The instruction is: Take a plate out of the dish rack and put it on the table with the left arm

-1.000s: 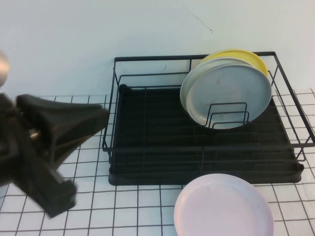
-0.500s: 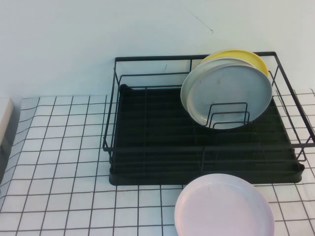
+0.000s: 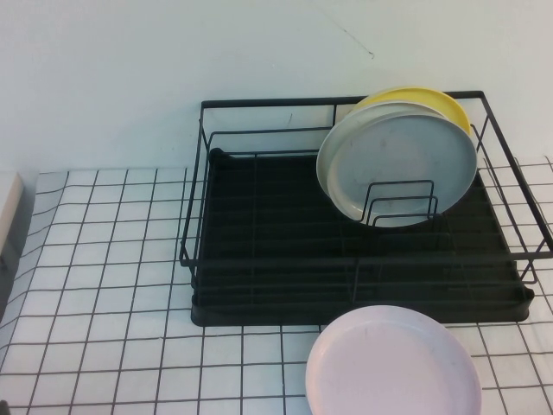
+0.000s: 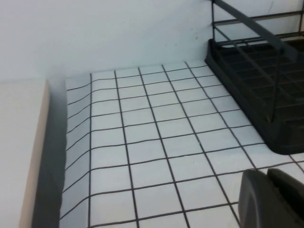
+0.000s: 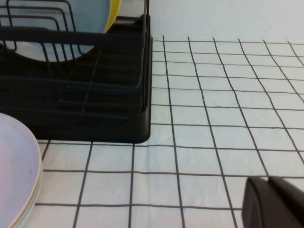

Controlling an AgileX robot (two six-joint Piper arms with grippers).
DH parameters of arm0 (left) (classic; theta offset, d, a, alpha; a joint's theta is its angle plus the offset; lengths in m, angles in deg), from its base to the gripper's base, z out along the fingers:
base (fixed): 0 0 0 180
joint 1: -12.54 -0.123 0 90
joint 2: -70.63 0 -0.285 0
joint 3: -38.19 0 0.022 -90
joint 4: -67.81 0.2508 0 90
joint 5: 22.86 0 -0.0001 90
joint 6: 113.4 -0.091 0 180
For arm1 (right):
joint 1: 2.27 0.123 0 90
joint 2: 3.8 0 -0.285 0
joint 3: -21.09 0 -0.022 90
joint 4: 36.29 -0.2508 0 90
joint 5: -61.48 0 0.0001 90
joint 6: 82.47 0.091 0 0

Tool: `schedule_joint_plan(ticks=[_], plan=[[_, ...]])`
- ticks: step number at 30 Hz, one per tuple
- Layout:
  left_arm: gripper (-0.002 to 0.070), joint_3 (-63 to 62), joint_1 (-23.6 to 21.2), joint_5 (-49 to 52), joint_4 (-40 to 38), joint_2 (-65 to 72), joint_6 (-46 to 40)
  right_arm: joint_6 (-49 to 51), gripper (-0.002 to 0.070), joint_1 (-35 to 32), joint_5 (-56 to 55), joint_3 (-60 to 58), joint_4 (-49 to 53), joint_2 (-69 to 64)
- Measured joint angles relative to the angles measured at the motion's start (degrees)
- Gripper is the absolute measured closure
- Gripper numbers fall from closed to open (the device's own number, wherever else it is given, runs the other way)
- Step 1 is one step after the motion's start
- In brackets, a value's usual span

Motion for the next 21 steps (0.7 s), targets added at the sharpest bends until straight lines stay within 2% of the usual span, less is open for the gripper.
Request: schedule_joint_plan(ticks=[6,11,21], plan=[[0.0677,0.00,-3.10,0.82,-0.13,-0.08,0.27,0.00,0.0679,0.00,0.00,0.00,0.00,0.00],[0.0677,0.00,-3.46,1.86,5.95,-0.21,8.26,0.00,0.0679,0.00,0.00,0.00,0.00,0.00],[0.0677,0.00,-3.46,3.82,8.91,-0.21,12.15,0.00,0.0679,0.00,0.00,0.00,0.00,0.00]])
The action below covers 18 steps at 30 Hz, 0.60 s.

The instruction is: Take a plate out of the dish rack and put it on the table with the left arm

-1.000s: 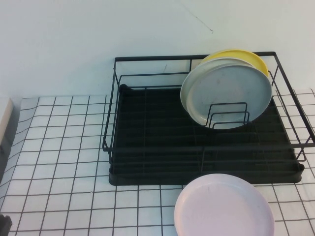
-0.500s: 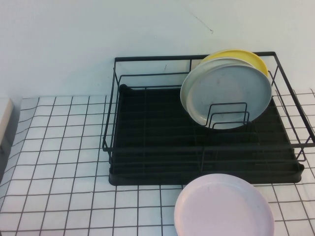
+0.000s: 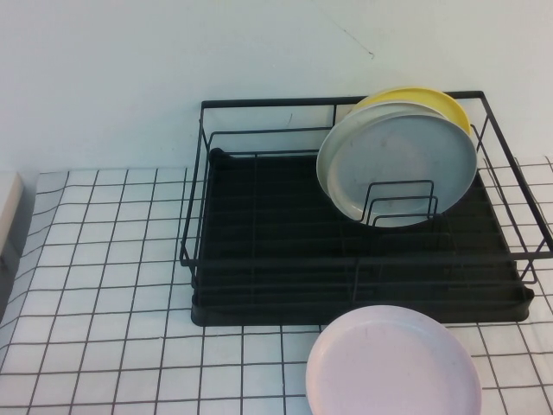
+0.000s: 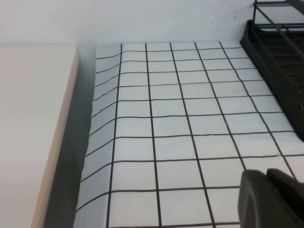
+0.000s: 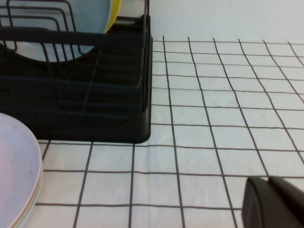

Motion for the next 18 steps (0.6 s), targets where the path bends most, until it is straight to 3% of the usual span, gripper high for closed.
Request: schedule_joint_plan(ticks=[18], plan=[[0.0678,0.00,0.00,0.13,0.68,0.00,1.01,0.00,0.0679,0.00,0.00,0.00,0.00,0.00]])
